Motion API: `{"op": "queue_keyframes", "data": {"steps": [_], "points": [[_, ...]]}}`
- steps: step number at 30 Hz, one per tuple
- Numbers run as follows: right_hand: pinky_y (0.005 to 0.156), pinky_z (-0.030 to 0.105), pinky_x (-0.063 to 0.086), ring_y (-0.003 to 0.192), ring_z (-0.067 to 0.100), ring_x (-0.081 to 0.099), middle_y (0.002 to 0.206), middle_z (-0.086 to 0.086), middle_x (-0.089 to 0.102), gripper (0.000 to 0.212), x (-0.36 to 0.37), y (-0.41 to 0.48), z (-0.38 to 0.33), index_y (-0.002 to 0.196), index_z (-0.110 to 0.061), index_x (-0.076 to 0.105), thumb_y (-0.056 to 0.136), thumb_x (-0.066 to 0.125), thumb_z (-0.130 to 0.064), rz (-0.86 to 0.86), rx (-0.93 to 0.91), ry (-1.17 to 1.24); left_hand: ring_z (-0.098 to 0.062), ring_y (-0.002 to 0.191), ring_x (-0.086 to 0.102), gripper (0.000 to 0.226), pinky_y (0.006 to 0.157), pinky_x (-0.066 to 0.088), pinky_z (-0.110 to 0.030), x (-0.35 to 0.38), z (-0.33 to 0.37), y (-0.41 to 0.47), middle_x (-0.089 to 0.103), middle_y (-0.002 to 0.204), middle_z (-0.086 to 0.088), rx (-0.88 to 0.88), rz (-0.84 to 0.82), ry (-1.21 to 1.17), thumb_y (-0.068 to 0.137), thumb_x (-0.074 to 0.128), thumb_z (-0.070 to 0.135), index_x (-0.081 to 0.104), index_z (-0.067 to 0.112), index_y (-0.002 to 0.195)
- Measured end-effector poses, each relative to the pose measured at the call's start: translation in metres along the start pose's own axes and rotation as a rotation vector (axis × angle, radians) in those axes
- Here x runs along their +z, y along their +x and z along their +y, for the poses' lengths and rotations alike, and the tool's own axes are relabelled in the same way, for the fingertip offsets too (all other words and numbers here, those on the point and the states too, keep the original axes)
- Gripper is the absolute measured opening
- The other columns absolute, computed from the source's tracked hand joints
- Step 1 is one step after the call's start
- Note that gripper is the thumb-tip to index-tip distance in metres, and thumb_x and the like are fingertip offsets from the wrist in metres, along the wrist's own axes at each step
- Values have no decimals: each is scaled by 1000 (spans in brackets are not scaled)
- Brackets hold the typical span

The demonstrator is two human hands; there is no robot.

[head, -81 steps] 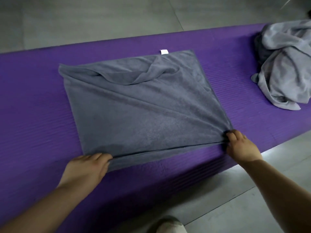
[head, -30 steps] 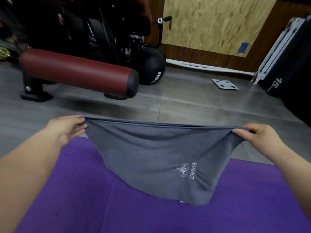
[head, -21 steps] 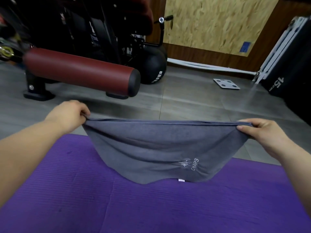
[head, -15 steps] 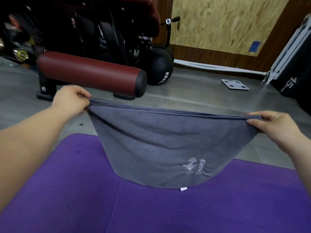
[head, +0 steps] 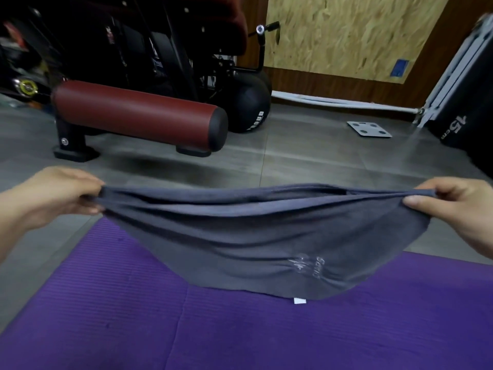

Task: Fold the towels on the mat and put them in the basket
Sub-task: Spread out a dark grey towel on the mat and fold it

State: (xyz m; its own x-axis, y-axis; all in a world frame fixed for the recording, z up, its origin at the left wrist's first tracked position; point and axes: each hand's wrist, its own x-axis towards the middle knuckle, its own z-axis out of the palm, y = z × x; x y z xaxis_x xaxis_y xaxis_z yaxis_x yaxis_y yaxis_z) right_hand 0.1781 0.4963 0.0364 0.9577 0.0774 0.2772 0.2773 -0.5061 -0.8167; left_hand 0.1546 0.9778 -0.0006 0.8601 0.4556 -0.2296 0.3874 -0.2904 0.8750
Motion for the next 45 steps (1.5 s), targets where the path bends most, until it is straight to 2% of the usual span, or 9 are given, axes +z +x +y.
{"op": "queue_keyframes", "data": {"steps": [4, 10, 13, 19, 24, 28, 31, 36, 45], "points": [[49, 1, 43, 49, -7, 57, 51, -18, 64, 27, -7, 3, 3, 55, -41, 69, 35, 74, -58, -94, 102, -5, -10, 29, 55, 25, 31, 43, -13, -3, 2, -5, 56, 34, -7, 6, -96, 107, 88, 36, -14, 52, -4, 72], [45, 1, 38, 44, -7, 56, 85, 16, 62, 14, 19, 54, 38, 95, 4, 68, 86, 59, -1, 10, 215, -339, -11, 43, 58, 29, 38, 45, -8, 38, 25, 24, 57, 53, -6, 158, 81, 11, 86, 45, -12, 56, 5, 66], [54, 8, 37, 80, 10, 64, 106, 23, 64, 24, 19, 72, 22, 109, 4, 63, 87, 57, -3, 134, 104, -424, -12, 54, 52, 24, 38, 44, -6, 44, 40, 40, 53, 60, -3, 240, 187, -68, 88, 45, -9, 61, 5, 76], [54, -3, 42, 61, -5, 57, 102, 11, 64, 16, -8, 75, 8, 99, -26, 67, 85, 60, -26, 365, -41, -210, 5, 39, 56, 62, 48, 48, -6, 36, 64, 26, 54, 35, 20, 422, 211, -209, 88, 43, -8, 64, 24, 40], [67, 2, 43, 70, -9, 55, 68, -35, 60, 47, -8, 22, 60, 69, -54, 59, 40, 52, -90, 231, 114, -132, 8, 46, 58, 60, 51, 45, -1, 53, -3, 9, 58, 44, 25, 402, 162, -137, 88, 44, -8, 67, 30, 48], [59, -4, 38, 59, -20, 51, 64, -43, 55, 12, 20, -57, 112, 70, -54, 57, 62, 66, -56, 127, 153, -158, 11, 34, 47, 49, 37, 31, 1, 86, -88, -11, 52, 38, 29, 313, 102, 103, 85, 48, -8, 64, 29, 58], [61, -7, 33, 64, -25, 49, 71, -46, 52, 44, 49, -122, 163, 71, -66, 48, 62, 53, -24, -35, 204, -294, 14, 43, 48, 26, 45, 32, -1, 115, -167, -30, 57, 44, 24, 288, -12, 294, 78, 60, -8, 62, 17, 69], [49, 19, 41, 48, 21, 59, 57, -10, 44, 17, 105, -217, 257, 68, -24, 52, 53, 46, -20, -363, 135, -657, -3, 64, 63, 17, 61, 35, -13, 154, -270, -59, 68, 78, -19, 302, -278, 636, 67, 64, -18, 71, -5, 74], [33, 23, 39, 43, 25, 58, 53, 4, 54, 49, 117, -270, 288, 69, -23, 27, 30, 57, -21, -500, 238, -940, -5, 55, 55, 42, 44, 49, -24, 152, -327, -78, 54, 61, 10, 532, -569, 886, 58, 64, 5, 44, 24, 90]]}}
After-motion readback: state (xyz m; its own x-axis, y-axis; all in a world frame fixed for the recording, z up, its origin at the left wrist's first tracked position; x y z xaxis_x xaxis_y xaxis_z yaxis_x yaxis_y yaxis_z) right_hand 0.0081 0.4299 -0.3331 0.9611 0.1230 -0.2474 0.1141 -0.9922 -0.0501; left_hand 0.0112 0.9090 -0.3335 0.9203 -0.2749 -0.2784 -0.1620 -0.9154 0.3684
